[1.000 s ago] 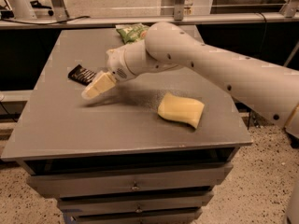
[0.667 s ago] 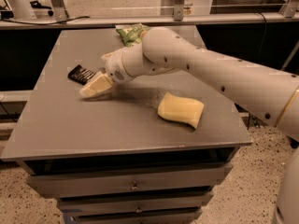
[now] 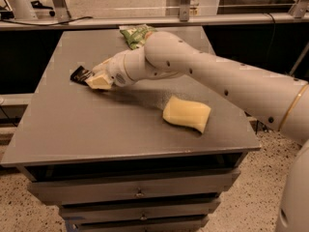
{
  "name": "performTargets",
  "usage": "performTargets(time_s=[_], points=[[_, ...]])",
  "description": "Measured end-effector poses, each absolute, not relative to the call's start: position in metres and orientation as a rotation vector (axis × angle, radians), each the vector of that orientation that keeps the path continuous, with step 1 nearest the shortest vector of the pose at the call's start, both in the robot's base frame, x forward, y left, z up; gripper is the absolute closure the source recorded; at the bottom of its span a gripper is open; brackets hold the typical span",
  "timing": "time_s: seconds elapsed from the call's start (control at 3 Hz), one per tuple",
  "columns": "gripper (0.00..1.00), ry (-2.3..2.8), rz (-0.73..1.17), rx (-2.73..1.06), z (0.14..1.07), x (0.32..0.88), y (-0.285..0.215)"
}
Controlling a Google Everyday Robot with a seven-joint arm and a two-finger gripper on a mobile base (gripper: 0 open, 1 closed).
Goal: Pick rxbar chocolate
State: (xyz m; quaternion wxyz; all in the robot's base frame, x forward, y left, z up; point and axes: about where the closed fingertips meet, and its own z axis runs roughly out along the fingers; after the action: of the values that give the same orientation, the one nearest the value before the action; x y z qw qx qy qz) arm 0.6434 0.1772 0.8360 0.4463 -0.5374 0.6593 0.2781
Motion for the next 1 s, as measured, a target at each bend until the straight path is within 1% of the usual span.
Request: performTargets(time_s=[0.33,0.67,1.0], points=[[0.87,1.643,0.7,-1.317,0.8321,0.6426,0.178],[1.0,1.642,0.701,-1.315,0.8342,0.6442,0.1788],[1.0,1.64,0.7,-1.317,0.8352,0.6447,0.1789]])
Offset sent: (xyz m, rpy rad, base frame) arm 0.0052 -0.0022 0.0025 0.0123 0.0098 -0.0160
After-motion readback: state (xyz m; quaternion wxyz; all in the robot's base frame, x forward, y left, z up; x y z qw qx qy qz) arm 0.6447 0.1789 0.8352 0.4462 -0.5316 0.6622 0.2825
